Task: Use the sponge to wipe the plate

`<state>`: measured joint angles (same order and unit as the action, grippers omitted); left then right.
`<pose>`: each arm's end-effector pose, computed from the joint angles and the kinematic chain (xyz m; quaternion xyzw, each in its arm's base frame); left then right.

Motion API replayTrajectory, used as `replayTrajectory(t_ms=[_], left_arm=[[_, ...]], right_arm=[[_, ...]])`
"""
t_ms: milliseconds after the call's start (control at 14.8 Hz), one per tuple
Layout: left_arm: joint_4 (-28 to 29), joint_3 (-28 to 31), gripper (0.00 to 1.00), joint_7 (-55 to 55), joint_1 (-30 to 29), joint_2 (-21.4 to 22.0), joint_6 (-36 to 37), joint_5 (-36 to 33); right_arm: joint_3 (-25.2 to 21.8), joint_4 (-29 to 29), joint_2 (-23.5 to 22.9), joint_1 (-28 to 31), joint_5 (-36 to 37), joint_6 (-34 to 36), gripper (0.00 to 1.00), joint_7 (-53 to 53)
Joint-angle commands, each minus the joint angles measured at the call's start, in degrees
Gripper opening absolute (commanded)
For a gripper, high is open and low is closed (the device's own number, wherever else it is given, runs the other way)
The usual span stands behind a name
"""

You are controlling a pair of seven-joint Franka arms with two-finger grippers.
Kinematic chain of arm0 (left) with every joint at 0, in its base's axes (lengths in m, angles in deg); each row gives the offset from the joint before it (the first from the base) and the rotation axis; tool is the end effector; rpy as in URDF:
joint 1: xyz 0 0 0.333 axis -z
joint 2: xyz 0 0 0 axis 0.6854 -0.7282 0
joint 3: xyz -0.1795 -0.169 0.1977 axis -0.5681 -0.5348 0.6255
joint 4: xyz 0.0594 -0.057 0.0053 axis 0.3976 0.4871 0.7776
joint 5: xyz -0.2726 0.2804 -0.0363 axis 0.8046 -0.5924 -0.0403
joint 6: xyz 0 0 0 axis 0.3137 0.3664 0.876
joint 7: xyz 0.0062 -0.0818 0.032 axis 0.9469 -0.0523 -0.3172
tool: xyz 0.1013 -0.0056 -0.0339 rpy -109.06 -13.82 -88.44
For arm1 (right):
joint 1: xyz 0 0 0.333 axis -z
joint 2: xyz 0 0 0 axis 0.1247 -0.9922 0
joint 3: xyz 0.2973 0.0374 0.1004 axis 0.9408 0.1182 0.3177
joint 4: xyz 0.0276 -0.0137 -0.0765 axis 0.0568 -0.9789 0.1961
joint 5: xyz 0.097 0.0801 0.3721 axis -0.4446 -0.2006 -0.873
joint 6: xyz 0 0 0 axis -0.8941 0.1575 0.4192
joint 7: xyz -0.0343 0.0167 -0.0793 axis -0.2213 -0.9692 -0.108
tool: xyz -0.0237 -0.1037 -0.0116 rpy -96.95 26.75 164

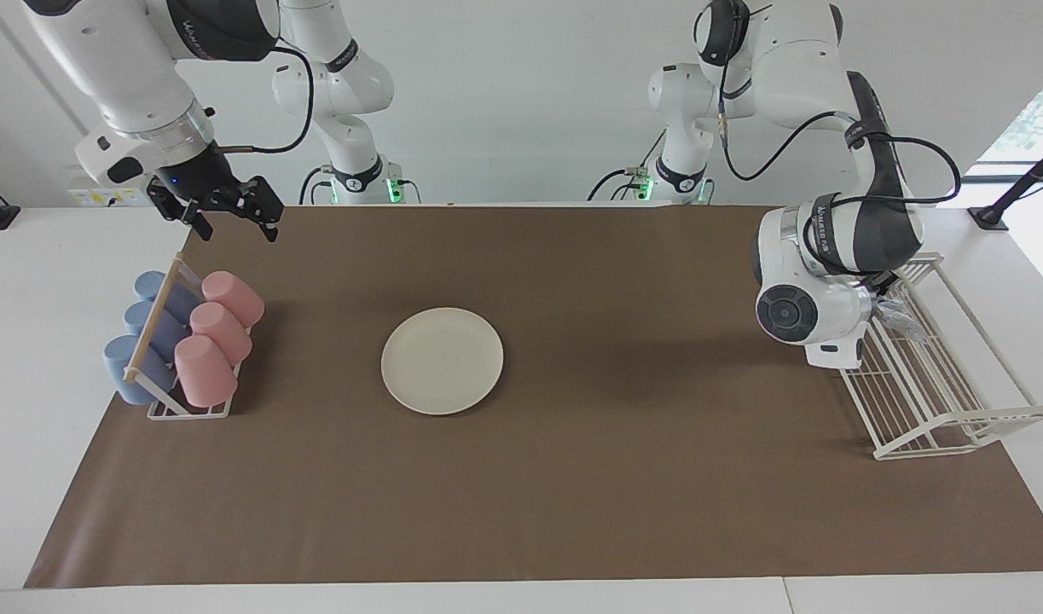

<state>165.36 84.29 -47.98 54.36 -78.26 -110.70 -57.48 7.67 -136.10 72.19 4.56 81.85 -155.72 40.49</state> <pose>0.6299 -0.0379 0.4096 -0.8485 -0.1883 0.0901 0.4862 0.5468 -0.0140 0.6120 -0.9990 0.0350 0.0253 0.0098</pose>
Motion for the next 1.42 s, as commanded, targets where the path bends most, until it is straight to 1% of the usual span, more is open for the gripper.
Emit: replayTrajectory(t_ms=[0, 746, 814, 881, 949, 1017, 1085, 1220, 1288, 1356], left_arm=[[-0.8, 0.6, 0.0, -1.8, 0.3, -0.4, 1.6, 0.9], [-0.6, 0.9, 0.0, -2.9, -1.4, -0.4, -0.9, 1.0], [-0.5, 0.9, 0.07, -2.9, -1.6, -0.4, -1.1, 0.9], [-0.5, 0.9, 0.21, -2.9, -2.0, -0.4, -1.3, 0.8], [-0.5, 0.9, 0.45, -2.9, -2.0, -0.4, -1.5, 0.8], [-0.4, 0.9, 0.77, -2.9, -2.1, -0.4, -1.8, 0.8], [-0.4, 0.9, 0.85, -2.9, -2.1, -0.4, -1.9, 0.8], [-0.5, 0.9, 0.91, -2.9, -2.2, -0.4, -2.0, 0.8], [-0.5, 0.9, 0.98, -2.9, -2.2, -0.3, -2.1, 0.8], [-0.5, 0.9, 1.0, -2.9, -2.3, -0.2, -2.3, 0.8]], right_arm=[[0.4, 0.2, -0.1, 0.8, 0.7, 0.1, 1.0, -1.5], [0.4, 0.2, -0.1, 0.7, 0.7, 0.0, 1.0, -1.1], [0.4, 0.2, -0.1, 0.7, 0.7, 0.0, 1.0, -1.1], [0.4, 0.2, -0.1, 0.7, 0.7, 0.0, 1.0, -1.1], [0.4, 0.3, -0.1, 0.7, 0.7, 0.0, 1.0, -1.1], [0.4, 0.3, -0.2, 0.7, 0.7, 0.0, 1.0, -1.1], [0.4, 0.3, -0.2, 0.7, 0.7, 0.0, 1.0, -1.1], [0.4, 0.3, -0.2, 0.7, 0.7, 0.0, 1.0, -1.1], [0.4, 0.3, -0.2, 0.7, 0.7, -0.1, 1.0, -1.1], [0.4, 0.3, -0.2, 0.7, 0.7, -0.1, 1.0, -1.1]])
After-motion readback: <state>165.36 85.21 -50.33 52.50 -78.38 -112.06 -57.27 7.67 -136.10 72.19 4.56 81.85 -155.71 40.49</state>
